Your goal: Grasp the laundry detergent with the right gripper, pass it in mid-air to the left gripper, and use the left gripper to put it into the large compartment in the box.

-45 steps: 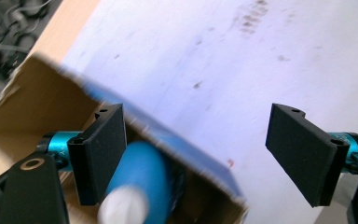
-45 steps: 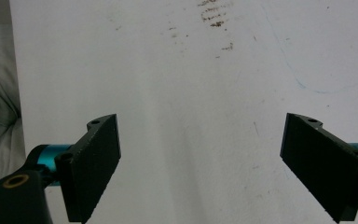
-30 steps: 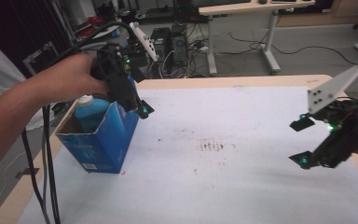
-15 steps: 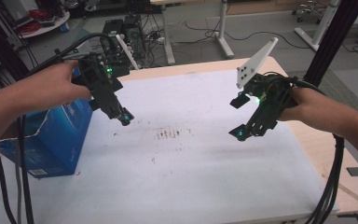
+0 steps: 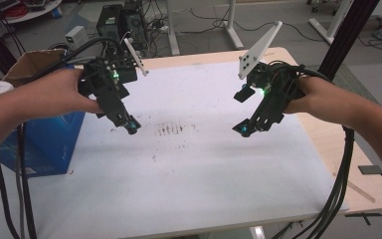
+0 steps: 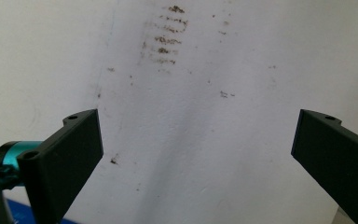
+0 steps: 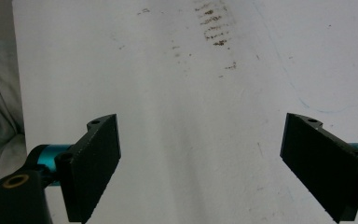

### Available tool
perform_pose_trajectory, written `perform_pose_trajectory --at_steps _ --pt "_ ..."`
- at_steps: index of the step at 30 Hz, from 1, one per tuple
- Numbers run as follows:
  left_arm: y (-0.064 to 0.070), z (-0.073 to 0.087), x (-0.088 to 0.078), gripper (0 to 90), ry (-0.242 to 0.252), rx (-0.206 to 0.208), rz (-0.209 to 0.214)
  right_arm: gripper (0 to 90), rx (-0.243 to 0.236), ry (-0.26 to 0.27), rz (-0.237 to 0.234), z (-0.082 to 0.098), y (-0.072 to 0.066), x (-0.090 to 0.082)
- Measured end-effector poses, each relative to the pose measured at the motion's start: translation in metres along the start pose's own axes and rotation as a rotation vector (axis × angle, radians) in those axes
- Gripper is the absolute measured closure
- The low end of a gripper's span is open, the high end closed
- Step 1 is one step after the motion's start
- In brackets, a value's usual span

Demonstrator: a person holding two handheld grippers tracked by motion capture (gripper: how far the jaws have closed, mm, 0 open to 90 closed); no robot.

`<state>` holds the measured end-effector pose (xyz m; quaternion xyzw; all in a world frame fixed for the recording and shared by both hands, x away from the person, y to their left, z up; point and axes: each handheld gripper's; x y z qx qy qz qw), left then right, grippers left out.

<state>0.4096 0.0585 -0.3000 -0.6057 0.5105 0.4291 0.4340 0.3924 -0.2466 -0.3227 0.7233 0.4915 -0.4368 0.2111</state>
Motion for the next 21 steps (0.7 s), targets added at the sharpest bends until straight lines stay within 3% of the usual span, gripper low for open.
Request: perform_pose_trajectory --at_steps 21 --pt "-0.0014 0.0040 0.0029 1.9 -0.004 0.000 0.007 11.2 -0.003 -0.012 -0.006 -0.0011 0.0009 0.0050"
Point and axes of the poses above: each handheld gripper's, and its own axes: x roughly forward along the jaws, z roughly out of its underside, y roughly to its right, and after that the axes turned 14 degrees about x, right-handed
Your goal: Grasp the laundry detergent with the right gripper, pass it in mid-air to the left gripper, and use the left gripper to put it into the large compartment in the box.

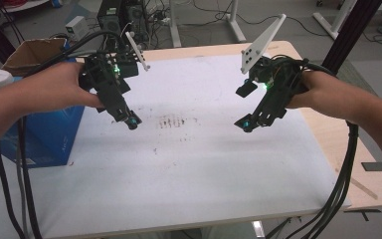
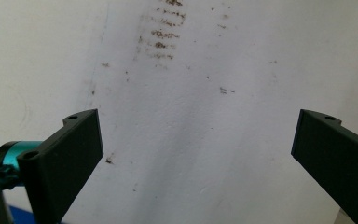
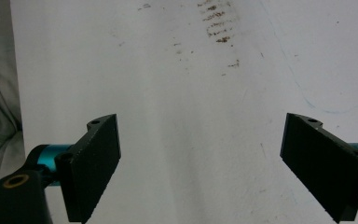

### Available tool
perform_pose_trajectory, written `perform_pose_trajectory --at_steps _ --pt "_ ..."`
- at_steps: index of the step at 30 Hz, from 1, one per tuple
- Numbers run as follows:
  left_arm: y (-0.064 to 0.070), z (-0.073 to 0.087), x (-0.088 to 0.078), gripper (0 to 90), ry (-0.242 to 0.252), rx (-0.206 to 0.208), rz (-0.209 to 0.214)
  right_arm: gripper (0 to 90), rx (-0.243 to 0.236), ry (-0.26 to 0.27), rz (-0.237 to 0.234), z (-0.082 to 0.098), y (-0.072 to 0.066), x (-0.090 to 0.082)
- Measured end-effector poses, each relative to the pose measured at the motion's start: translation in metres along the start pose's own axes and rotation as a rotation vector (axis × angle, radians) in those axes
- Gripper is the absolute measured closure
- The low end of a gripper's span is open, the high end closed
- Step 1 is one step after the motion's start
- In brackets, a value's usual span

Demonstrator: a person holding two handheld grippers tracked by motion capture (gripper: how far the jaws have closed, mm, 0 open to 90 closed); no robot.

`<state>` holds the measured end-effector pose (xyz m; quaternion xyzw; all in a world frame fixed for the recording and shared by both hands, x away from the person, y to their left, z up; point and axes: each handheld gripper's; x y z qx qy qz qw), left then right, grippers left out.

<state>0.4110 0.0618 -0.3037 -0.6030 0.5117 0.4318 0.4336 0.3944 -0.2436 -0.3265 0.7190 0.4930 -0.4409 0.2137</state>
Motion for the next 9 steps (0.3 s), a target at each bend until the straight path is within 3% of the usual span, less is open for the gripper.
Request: perform_pose_trajectory --at_steps 9 --pt "-0.0027 0.0030 -0.0010 1.9 0.006 -0.009 -0.017 11.2 0.005 0.014 -0.003 0.0017 -0.0005 0.0008"
Point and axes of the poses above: each handheld gripper's, and its own axes: x roughly forward along the jaws, z roughly out of its underside, y roughly to its right, and after that the axes turned 14 degrees about x, right-handed
